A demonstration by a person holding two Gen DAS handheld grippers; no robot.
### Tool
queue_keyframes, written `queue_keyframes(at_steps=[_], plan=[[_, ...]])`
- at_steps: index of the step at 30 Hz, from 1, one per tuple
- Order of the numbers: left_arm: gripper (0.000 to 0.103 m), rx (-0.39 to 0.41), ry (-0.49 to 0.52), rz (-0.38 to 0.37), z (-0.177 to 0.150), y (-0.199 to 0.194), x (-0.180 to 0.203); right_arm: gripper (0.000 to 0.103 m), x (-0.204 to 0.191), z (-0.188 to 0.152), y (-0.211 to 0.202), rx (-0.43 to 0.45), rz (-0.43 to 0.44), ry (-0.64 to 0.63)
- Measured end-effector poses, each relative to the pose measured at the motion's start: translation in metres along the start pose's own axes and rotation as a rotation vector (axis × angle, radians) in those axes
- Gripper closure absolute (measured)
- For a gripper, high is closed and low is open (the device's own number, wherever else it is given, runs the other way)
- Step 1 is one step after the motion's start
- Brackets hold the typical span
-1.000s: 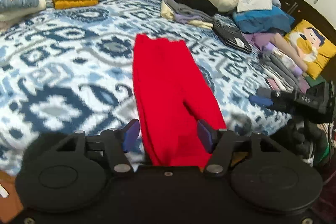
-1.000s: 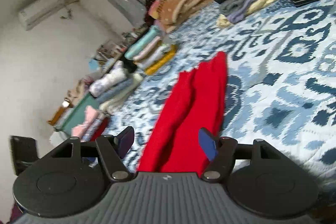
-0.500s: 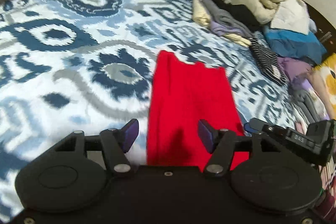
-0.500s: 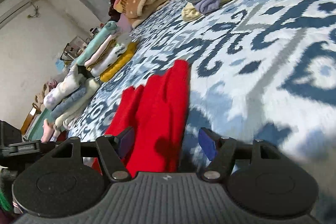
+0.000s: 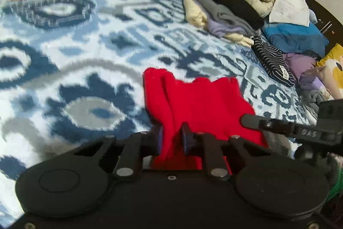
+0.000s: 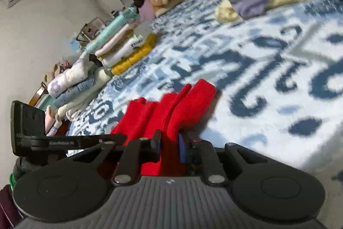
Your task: Fold clothes
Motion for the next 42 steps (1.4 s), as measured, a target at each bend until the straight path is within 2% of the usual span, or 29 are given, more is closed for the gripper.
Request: queue_keyframes(at_steps=[5,10,20,22,24,25,26,27,33,39,42], plan=[[0.089,0.109,0.035,-0.004,0.024,-0.01,0.004,0.086,-0.014,0.029,0.001,0.05,0.001,-0.09],[0.089,0.17,0.028,-0.016,0.064,0.008,0.002,0.086,-0.003,0.064,0.008,0.112,-0.035,-0.135],[0.089,0.237,0.046,-0.005,0.118,0.056,-0.005,0.086,0.04,0.122,0.04,0.166,-0.075,-0.157],[0.089,0.23,0.042,0.01,0.123,0.065,-0.009,0.086,0.045,0.132,0.047,0.184,-0.082,-0.149],[0.083,0.201,0.043,0.052,0.124,0.077,-0.013,0.084,0.05,0.137,0.054,0.196,-0.116,-0.132],[0.078,0.185,0.043,0.076,0.124,0.082,-0.015,0.08,0.054,0.137,0.057,0.184,-0.145,-0.12],[0.069,0.174,0.039,0.095,0.123,0.086,-0.018,0.067,0.058,0.136,0.056,0.18,-0.173,-0.114],[0.064,0.176,0.03,0.1,0.123,0.085,-0.021,0.063,0.061,0.135,0.056,0.176,-0.201,-0.107],[0.062,0.224,-0.004,0.069,0.129,0.058,-0.021,0.062,0.042,0.123,0.044,0.171,-0.177,-0.149],[0.062,0.155,-0.046,0.067,0.123,0.064,-0.03,0.062,0.006,0.075,0.046,0.049,-0.182,-0.219],[0.063,0.141,-0.015,0.071,0.119,0.068,-0.025,0.062,-0.015,0.047,0.048,0.018,-0.188,-0.227]])
Point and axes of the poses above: each gripper's, at about its wrist camera, not at the fingertips, and y roughly the way its jaws point, x to its right, z to its top, the point moved 3 cm from there along y, roughly the way its jaws point, and after that the axes turned 10 degrees about z, right-handed, at the moved point
